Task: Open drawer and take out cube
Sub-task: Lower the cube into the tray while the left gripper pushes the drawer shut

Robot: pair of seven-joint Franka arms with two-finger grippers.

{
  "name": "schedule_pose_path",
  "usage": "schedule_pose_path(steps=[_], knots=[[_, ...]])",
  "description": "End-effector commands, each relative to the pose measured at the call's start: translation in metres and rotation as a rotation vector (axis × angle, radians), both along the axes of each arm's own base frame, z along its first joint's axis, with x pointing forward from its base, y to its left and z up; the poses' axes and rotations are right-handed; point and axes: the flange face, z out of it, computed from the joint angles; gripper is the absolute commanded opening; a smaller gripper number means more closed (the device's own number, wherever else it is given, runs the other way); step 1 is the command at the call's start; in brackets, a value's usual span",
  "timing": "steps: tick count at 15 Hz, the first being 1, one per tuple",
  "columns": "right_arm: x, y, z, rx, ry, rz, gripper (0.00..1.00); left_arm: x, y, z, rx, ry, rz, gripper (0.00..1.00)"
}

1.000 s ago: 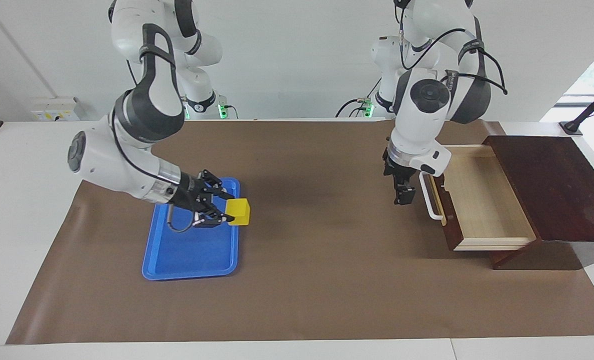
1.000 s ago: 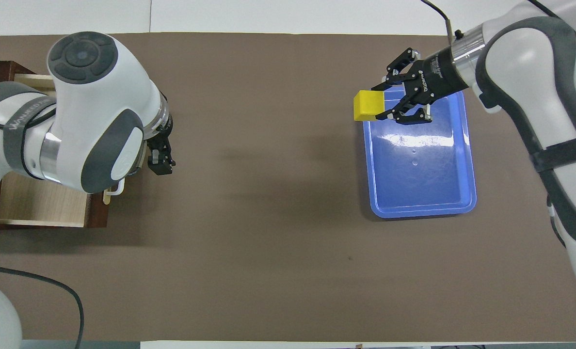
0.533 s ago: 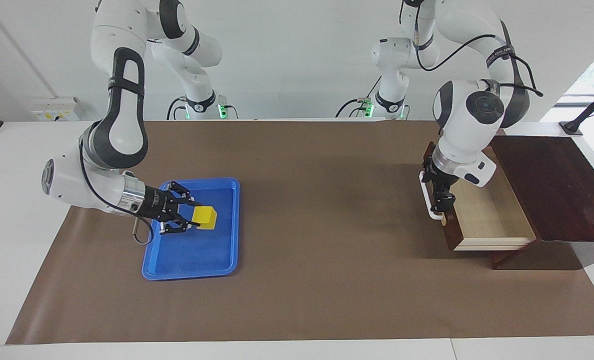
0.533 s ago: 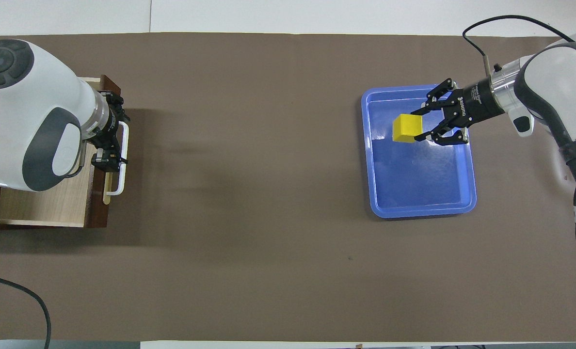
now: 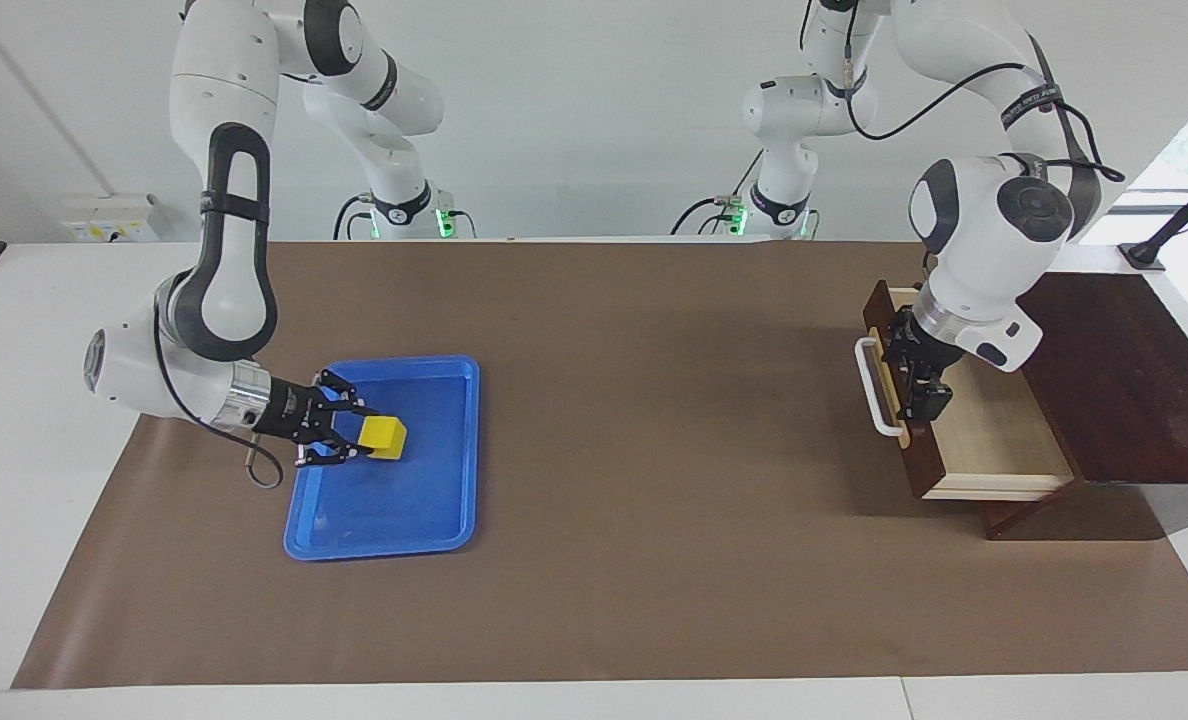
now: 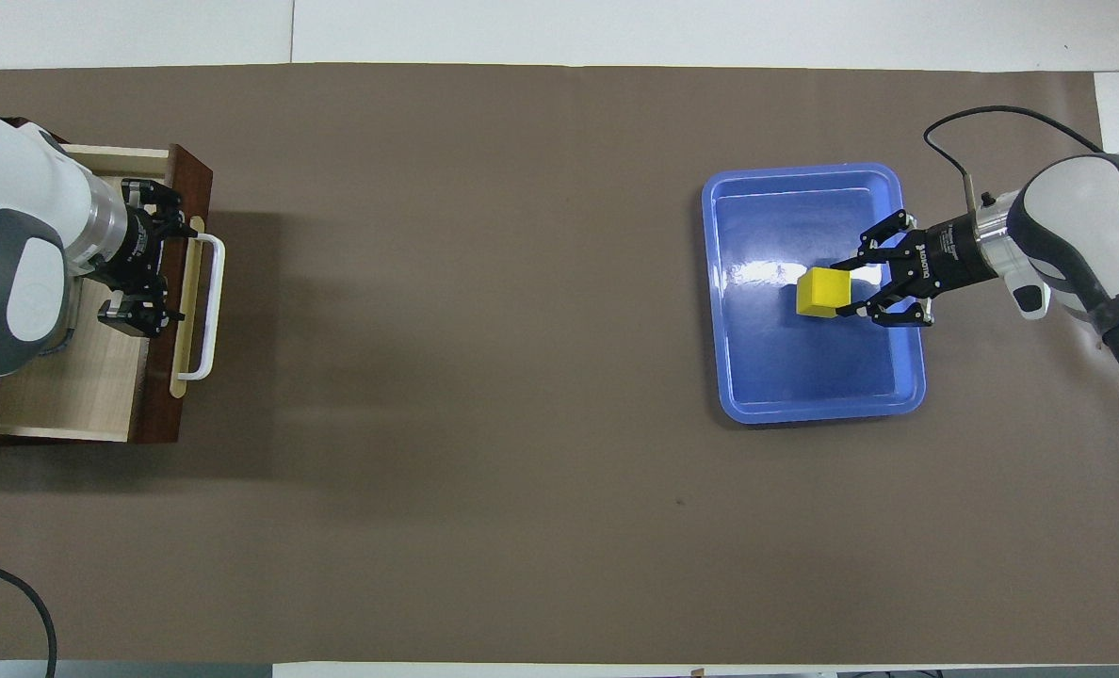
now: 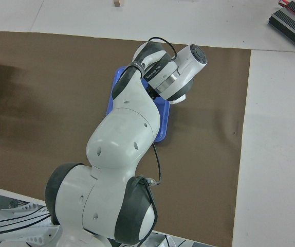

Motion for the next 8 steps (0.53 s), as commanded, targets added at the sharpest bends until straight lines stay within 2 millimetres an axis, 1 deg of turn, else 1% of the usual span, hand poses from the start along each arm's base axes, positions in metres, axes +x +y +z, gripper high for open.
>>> schedule_pose_path(steps=[1,3,5,6,8], knots=[[-0.014,0.01,-0.001,0.013,-0.066,0.052,0.0,-0.004,0.069,-0.004,0.029,-0.011,-0.046,1.0],[-0.015,0.018,-0.001,0.016,-0.08,0.082,0.0,-0.005,0.091,-0.004,0.029,-0.008,-0.049,1.0],[-0.02,0.019,-0.007,0.027,-0.11,0.141,0.0,-0.008,0.107,-0.008,0.03,-0.014,-0.058,1.0],[-0.023,0.022,-0.01,0.031,-0.124,0.171,0.0,-0.011,0.117,-0.01,0.032,-0.026,-0.057,1.0],[-0.026,0.023,-0.012,0.036,-0.146,0.205,0.0,-0.021,0.133,-0.019,0.037,-0.05,-0.092,1.0]])
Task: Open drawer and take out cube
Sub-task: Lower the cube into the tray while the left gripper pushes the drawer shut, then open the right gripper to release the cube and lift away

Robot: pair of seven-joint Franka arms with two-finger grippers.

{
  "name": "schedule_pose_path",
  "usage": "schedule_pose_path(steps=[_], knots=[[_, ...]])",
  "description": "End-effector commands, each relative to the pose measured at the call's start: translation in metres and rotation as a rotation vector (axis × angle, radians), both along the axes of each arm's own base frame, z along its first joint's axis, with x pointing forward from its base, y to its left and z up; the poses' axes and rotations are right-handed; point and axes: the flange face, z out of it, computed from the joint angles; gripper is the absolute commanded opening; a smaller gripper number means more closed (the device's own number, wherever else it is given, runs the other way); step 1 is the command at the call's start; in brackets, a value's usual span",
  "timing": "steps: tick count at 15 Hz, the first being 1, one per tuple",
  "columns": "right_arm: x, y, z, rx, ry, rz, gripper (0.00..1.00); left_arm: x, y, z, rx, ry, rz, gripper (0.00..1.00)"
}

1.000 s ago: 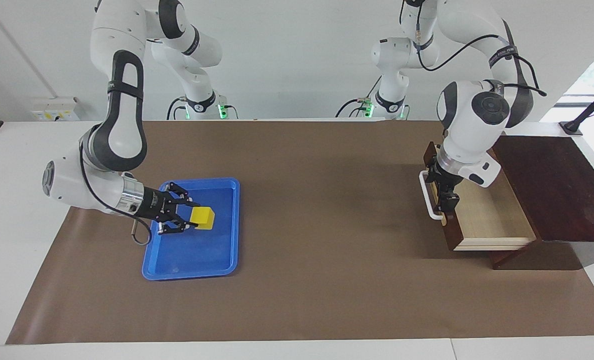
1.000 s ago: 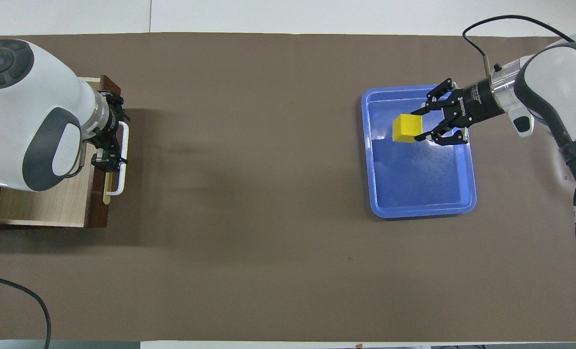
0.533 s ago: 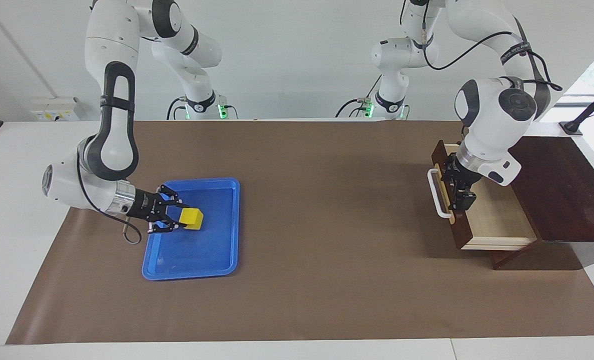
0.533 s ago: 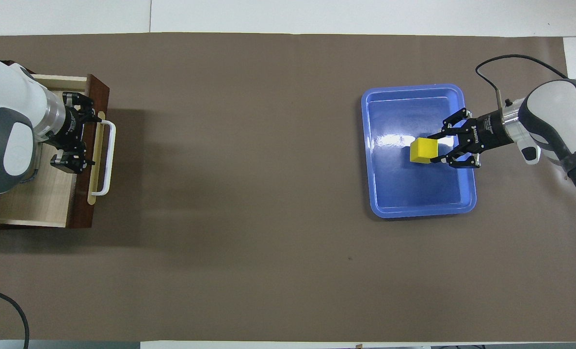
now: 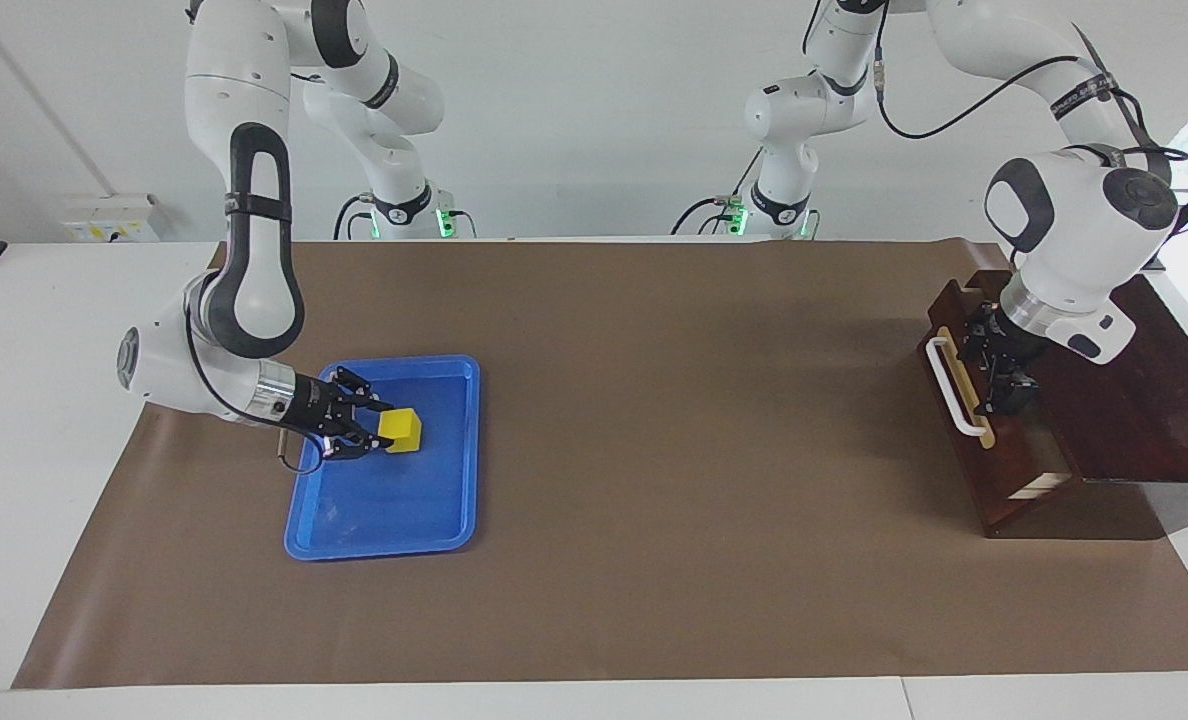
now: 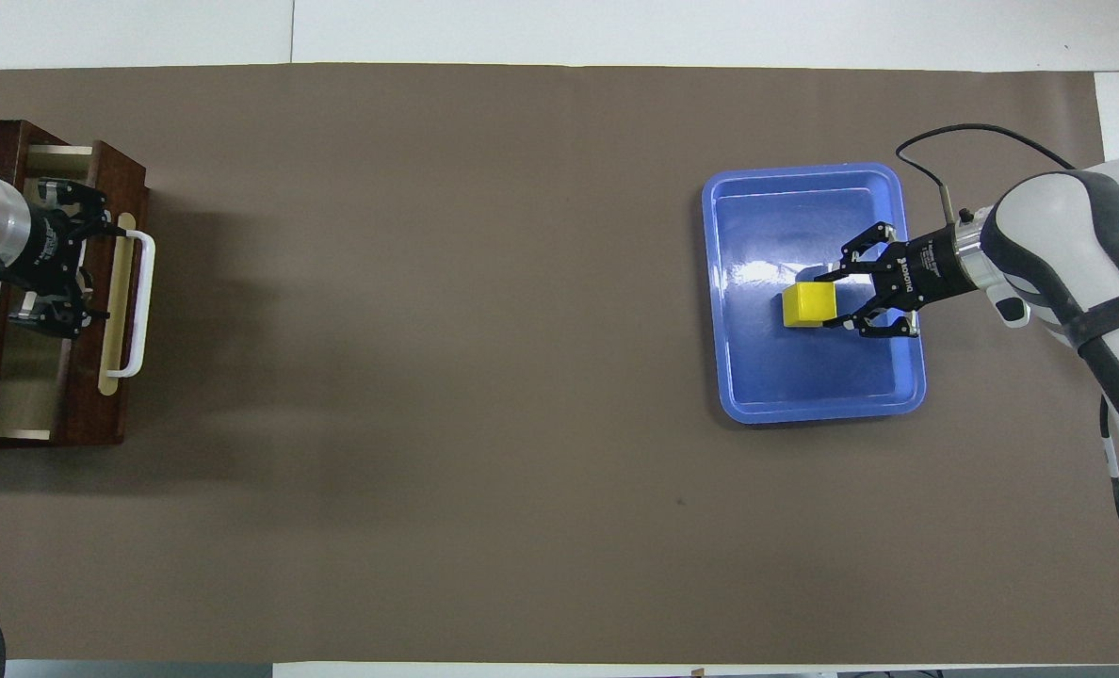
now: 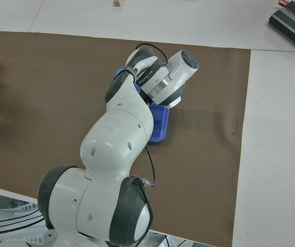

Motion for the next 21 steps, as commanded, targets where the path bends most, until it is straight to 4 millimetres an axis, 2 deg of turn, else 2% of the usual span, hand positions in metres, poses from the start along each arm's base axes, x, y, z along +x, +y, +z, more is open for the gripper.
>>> schedule_pose_path(steps=[1,4,6,7,8,9,11,13,14,16,18,20,21], knots=[[-0.013,0.001,0.002,0.018,-0.058,0.049,0.0,-0.021,0.032,-0.012,0.032,-0.029,-0.049,1.0],[-0.013,0.0,0.001,0.014,-0.059,0.054,0.0,-0.018,0.038,-0.008,0.034,-0.031,-0.076,1.0],[-0.013,0.0,0.002,0.012,-0.057,0.055,0.0,-0.011,0.034,0.005,0.034,-0.027,-0.082,1.0],[-0.014,0.0,0.001,0.006,-0.054,0.059,0.03,-0.008,0.034,0.014,0.036,-0.028,-0.084,1.0],[-0.013,0.001,0.001,-0.001,-0.053,0.063,0.42,-0.004,0.034,0.031,0.038,-0.034,-0.092,1.0],[-0.012,0.002,0.003,-0.004,-0.052,0.062,0.49,-0.004,0.028,0.053,0.035,-0.011,-0.113,1.0],[-0.007,0.002,0.011,-0.009,-0.027,0.029,0.58,-0.014,-0.008,0.094,0.034,0.015,-0.23,1.0],[0.004,0.003,0.033,-0.026,-0.001,0.036,0.61,-0.026,-0.044,0.112,0.036,0.04,-0.408,1.0],[0.012,0.003,0.05,-0.041,0.005,0.029,0.65,-0.03,-0.06,0.119,0.039,0.047,-0.506,1.0],[0.021,0.004,0.076,-0.068,0.026,0.024,0.74,-0.04,-0.069,0.134,0.037,0.07,-0.686,1.0],[0.024,0.005,0.089,-0.079,0.034,0.025,0.79,-0.055,-0.078,0.148,0.028,0.098,-0.884,1.0],[0.026,0.007,0.107,-0.077,0.04,0.029,0.86,-0.062,-0.09,0.148,-0.006,0.141,-1.093,1.0],[0.026,0.007,0.124,-0.083,0.043,0.026,0.91,-0.064,-0.102,0.148,-0.012,0.154,-1.163,1.0]])
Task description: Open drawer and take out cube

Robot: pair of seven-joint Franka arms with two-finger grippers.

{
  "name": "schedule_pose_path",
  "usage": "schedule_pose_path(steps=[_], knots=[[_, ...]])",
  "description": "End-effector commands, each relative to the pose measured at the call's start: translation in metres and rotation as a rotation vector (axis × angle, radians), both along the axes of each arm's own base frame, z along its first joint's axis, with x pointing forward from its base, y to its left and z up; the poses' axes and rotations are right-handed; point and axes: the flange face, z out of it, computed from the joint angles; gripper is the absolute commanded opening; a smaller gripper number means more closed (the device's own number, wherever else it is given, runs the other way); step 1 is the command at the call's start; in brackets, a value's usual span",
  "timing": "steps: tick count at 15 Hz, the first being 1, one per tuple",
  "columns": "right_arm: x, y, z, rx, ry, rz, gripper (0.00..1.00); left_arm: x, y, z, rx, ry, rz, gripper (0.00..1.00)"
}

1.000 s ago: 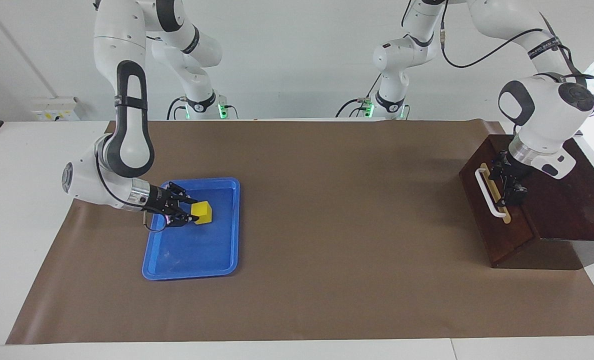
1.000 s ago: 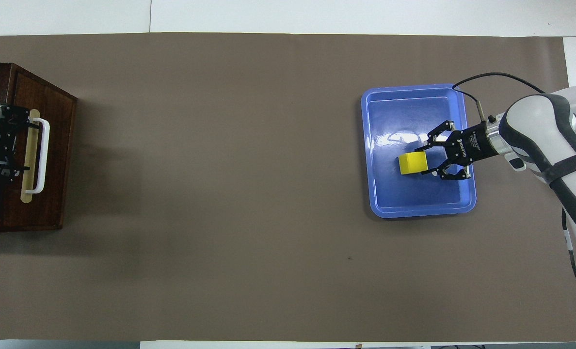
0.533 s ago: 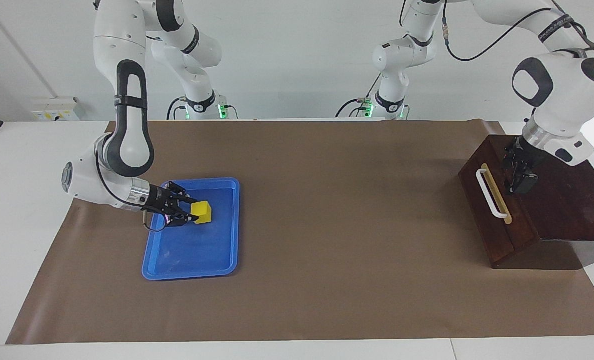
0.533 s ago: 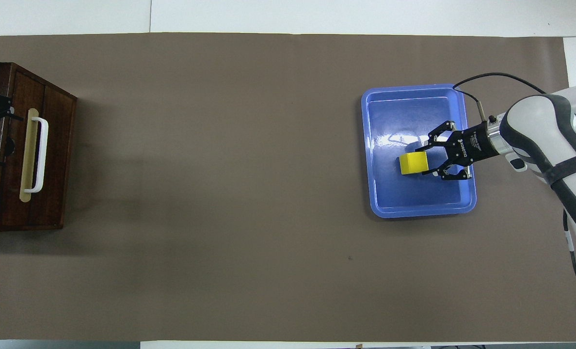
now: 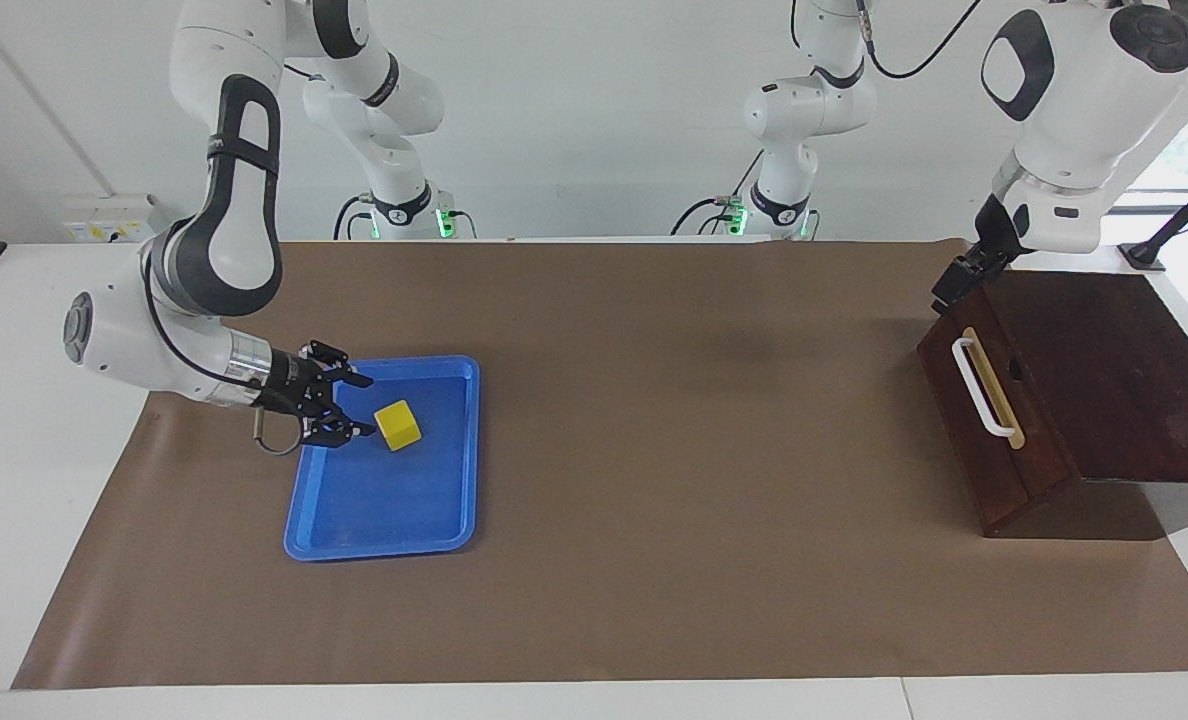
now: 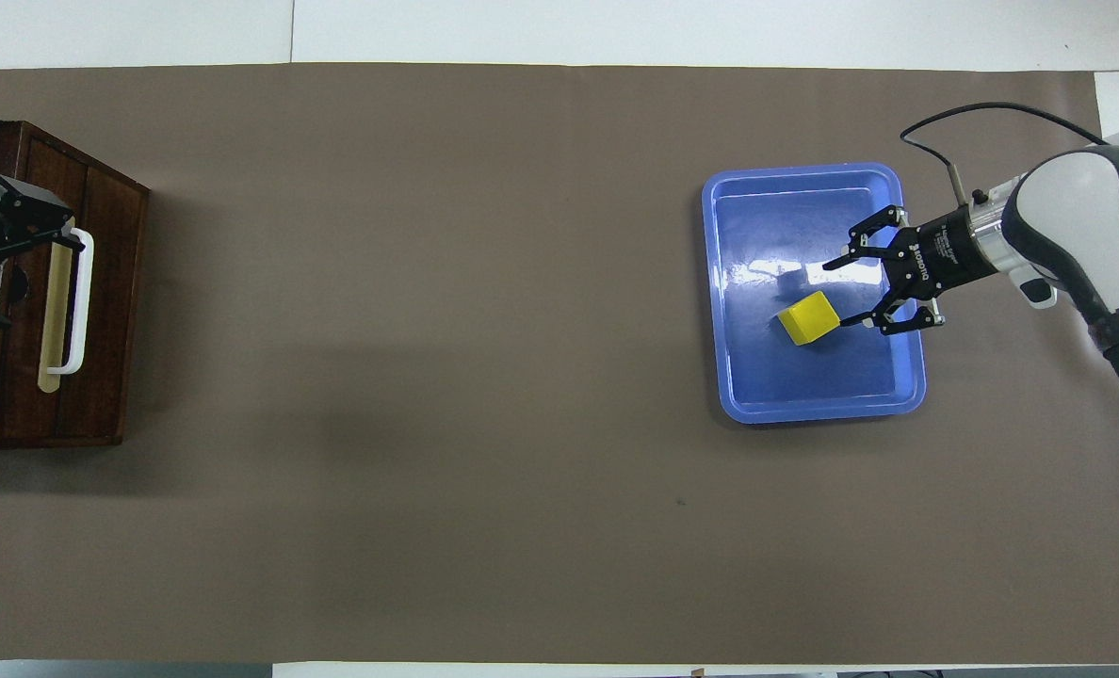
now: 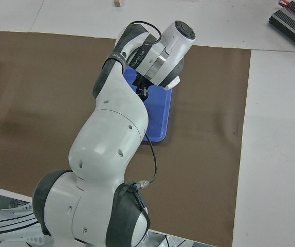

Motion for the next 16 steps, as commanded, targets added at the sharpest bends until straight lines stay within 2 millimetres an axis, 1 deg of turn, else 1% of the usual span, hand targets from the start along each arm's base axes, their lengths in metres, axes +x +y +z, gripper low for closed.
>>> schedule_pose_path(steps=[1,2,3,5,6,7,8,10,12,14,15,16], knots=[[-0.002,0.001,0.048,-0.062,-0.007,0.023,0.95,-0.007,-0.02,0.004,-0.013,0.05,-0.186,1.0],[-0.006,0.005,0.069,-0.126,-0.032,0.069,0.98,-0.007,-0.025,0.005,-0.034,0.061,-0.225,1.0],[-0.011,0.013,0.09,-0.181,-0.051,0.115,0.98,-0.006,-0.026,0.004,-0.08,0.073,-0.261,1.0],[-0.017,0.025,0.131,-0.262,-0.081,0.195,0.99,0.005,-0.03,0.0,-0.092,0.106,-0.305,1.0],[-0.022,0.03,0.152,-0.3,-0.108,0.248,1.0,0.009,-0.029,0.004,-0.094,0.115,-0.306,1.0],[-0.029,0.035,0.168,-0.331,-0.143,0.33,1.0,0.011,-0.028,0.003,-0.096,0.124,-0.307,1.0],[-0.044,0.039,0.199,-0.378,-0.23,0.479,1.0,0.007,-0.036,0.005,-0.096,0.133,-0.328,1.0],[-0.063,0.038,0.232,-0.402,-0.322,0.706,1.0,0.002,-0.038,0.006,-0.097,0.131,-0.347,1.0],[-0.073,0.036,0.244,-0.401,-0.361,0.831,1.0,-0.003,-0.041,0.011,-0.098,0.129,-0.39,1.0],[-0.079,0.035,0.25,-0.37,-0.413,0.966,1.0,-0.014,-0.042,0.012,-0.095,0.133,-0.396,1.0],[-0.079,0.035,0.252,-0.36,-0.434,1.016,1.0,-0.014,-0.042,0.011,-0.095,0.13,-0.396,1.0],[-0.083,0.036,0.257,-0.35,-0.451,1.057,1.0,-0.008,-0.039,0.011,-0.096,0.11,-0.404,1.0]])
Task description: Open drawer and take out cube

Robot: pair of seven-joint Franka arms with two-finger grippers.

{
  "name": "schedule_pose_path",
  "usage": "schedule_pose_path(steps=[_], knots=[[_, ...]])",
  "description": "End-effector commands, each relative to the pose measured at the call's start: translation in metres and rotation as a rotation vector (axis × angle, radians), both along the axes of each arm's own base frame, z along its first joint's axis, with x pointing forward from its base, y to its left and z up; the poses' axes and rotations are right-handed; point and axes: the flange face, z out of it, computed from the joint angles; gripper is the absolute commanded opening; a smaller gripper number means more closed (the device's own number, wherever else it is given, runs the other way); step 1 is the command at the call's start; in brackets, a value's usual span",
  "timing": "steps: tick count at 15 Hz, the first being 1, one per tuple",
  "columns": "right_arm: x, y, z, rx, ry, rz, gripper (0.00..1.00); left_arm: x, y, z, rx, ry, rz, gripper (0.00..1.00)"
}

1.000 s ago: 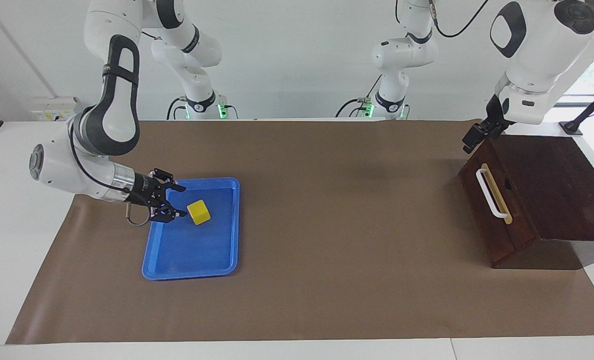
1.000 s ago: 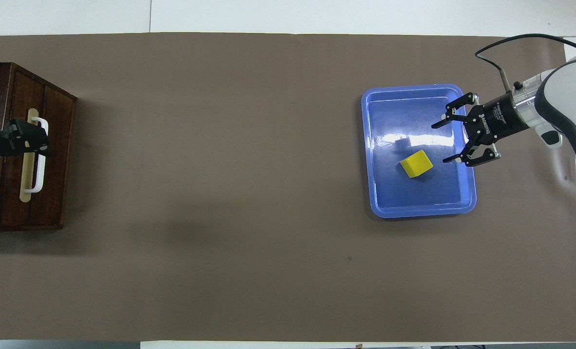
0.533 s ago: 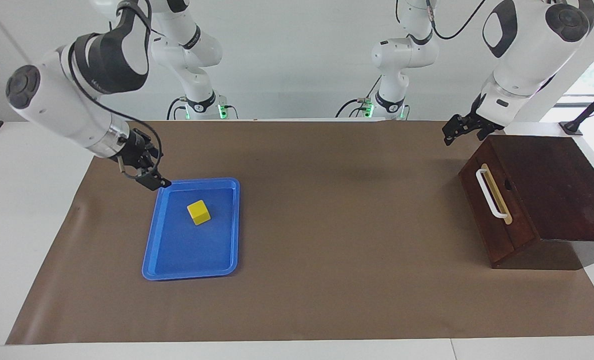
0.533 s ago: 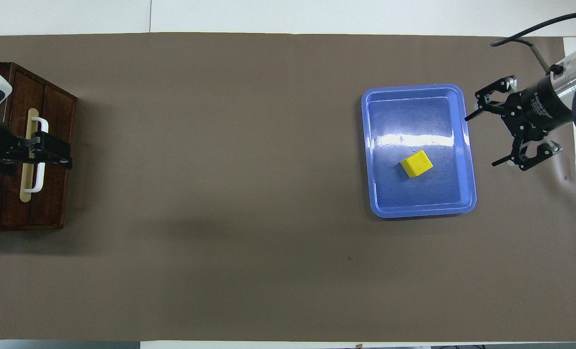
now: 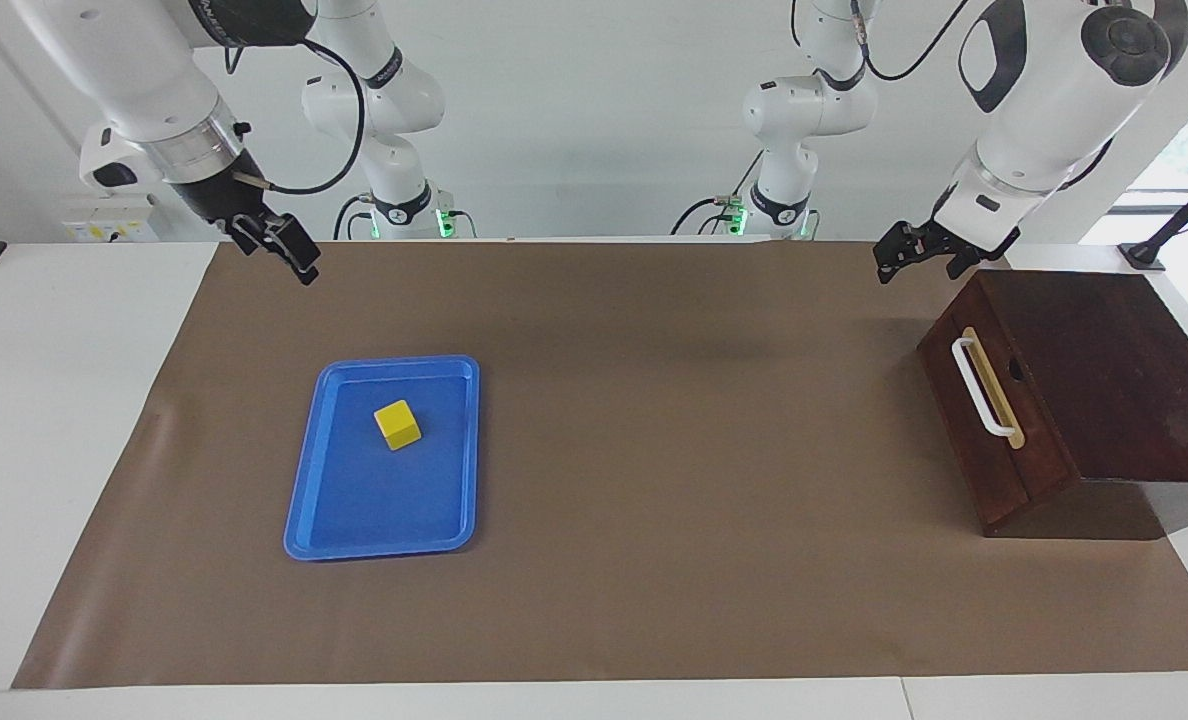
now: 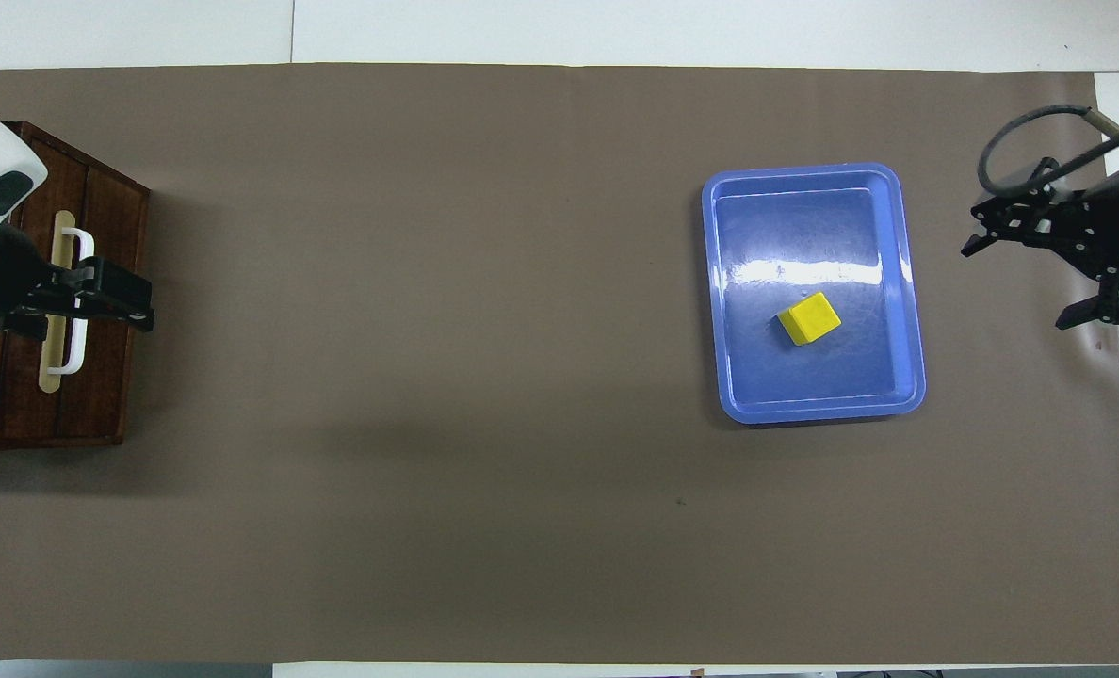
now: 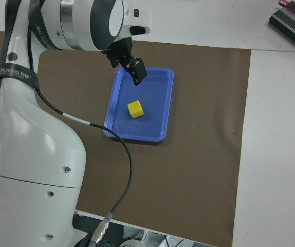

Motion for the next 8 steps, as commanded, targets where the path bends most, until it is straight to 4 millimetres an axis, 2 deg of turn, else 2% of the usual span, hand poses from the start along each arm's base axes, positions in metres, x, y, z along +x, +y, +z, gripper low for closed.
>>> schedule_pose_path(steps=[1,3,8], knots=[[-0.0082,0.0042,0.005,-0.008,-0.017,0.15,1.0,-0.0028,0.0069,0.0047,-0.024,-0.014,-0.047,1.0],[-0.0082,0.0126,0.006,-0.006,-0.022,0.19,1.0,-0.005,0.004,0.0074,-0.03,-0.013,-0.066,1.0],[-0.0057,0.0046,-0.0003,-0.009,-0.042,0.393,1.0,-0.0038,0.0049,0.0123,-0.03,-0.025,-0.069,1.0]])
